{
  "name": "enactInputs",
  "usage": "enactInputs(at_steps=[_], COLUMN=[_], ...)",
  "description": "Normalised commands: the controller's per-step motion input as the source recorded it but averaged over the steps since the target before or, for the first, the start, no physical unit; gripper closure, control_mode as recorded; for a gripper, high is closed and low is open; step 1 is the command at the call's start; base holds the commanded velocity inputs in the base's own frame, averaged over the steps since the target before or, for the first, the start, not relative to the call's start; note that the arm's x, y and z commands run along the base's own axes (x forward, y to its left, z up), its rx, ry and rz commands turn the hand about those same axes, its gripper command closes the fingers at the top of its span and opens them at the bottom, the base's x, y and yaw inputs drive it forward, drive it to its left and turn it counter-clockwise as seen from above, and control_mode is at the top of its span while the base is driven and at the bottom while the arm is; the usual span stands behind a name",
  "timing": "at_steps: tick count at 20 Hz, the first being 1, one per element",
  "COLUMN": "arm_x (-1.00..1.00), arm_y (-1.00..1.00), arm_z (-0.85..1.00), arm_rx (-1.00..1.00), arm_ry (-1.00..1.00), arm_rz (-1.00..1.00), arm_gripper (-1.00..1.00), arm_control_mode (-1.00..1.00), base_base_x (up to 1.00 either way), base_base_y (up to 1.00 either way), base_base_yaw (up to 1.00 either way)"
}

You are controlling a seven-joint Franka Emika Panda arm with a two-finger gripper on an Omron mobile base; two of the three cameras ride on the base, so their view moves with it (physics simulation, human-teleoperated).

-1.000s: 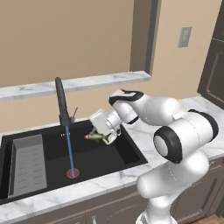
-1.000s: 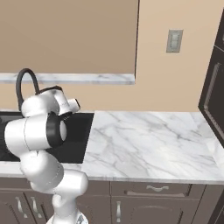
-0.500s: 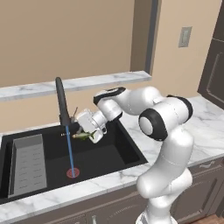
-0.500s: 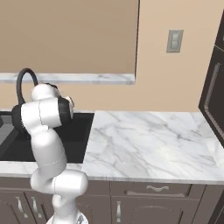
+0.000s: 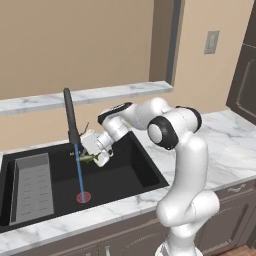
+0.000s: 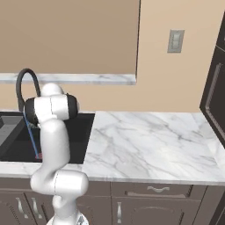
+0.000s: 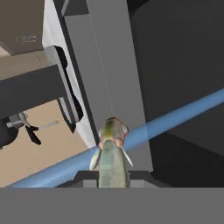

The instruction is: Take the fish out of the fridge, briefly rinse it in the sink, and place it on the tray next to the sink.

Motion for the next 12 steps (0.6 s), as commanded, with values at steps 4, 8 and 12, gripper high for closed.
enactInputs(at_steps=[4,8,12], arm_x=[0.52,0.33,0.07], arm_y=[0.01,0.0,0.0], arm_z=[-0.1,-0.03,-0.02], arm_rx=[0.0,0.0,0.0], arm_ry=[0.0,0.0,0.03], arm_rz=[0.0,0.0,0.0], arm_gripper=[1.0,1.0,1.0], arm_control_mode=[-1.0,-1.0,-1.0], base_base_x=[0.0,0.0,0.0], base_base_y=[0.0,0.0,0.0], base_base_yaw=[0.0,0.0,0.0])
